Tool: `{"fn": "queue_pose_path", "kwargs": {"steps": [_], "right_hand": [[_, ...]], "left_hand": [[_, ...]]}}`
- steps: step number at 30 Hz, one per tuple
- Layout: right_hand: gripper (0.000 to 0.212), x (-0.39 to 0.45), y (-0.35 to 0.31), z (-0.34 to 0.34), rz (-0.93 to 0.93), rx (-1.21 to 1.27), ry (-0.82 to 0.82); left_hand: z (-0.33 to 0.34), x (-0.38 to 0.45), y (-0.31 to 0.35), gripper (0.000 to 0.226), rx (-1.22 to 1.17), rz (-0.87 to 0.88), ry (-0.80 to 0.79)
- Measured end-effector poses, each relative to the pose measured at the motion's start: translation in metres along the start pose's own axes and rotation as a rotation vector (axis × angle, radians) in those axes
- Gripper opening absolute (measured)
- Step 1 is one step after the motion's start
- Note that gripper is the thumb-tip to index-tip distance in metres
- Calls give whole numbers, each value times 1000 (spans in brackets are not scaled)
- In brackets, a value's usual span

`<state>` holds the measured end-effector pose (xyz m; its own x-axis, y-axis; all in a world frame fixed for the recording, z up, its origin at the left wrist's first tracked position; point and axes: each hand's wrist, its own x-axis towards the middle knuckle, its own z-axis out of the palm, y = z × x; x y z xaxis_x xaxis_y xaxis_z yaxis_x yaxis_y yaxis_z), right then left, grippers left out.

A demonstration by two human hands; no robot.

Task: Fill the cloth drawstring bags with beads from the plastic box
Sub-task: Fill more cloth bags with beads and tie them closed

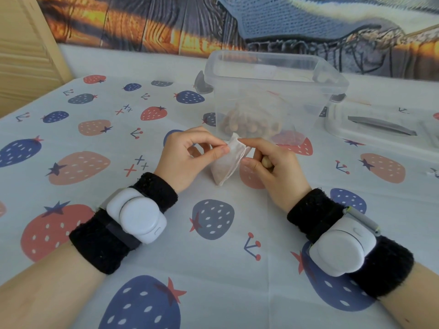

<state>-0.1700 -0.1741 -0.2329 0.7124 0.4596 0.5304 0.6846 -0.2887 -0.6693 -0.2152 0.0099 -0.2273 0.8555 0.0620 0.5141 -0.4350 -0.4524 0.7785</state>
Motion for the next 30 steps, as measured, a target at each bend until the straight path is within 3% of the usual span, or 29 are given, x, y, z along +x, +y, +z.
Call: {"fn": "queue_pose_path", "kwargs": {"steps": [6,10,13,16,19,21,26,30], "right_hand": [[12,-1,3,0,-2,-35,-11],[10,-1,-3,-3,-22,5,103],[14,-1,-9,-4,1,103,93],[10,1,-11,-4,109,238,115],[35,5,-8,-8,346,504,164],[37,6,-7,-10,431,590,144],[35,3,-6,-5,280,482,43],[29,2,-7,-4,222,532,16]], "left_hand": [[0,0,1,8,-2,2,5],[2,0,2,5,-1,8,16],[2,0,1,5,8,11,17],[1,0,1,3,12,7,16],[1,-1,2,2,11,1,2],[1,-1,3,3,20,4,-13],[1,-2,6,9,-4,-6,3],[1,-2,7,21,1,-25,-9]]}}
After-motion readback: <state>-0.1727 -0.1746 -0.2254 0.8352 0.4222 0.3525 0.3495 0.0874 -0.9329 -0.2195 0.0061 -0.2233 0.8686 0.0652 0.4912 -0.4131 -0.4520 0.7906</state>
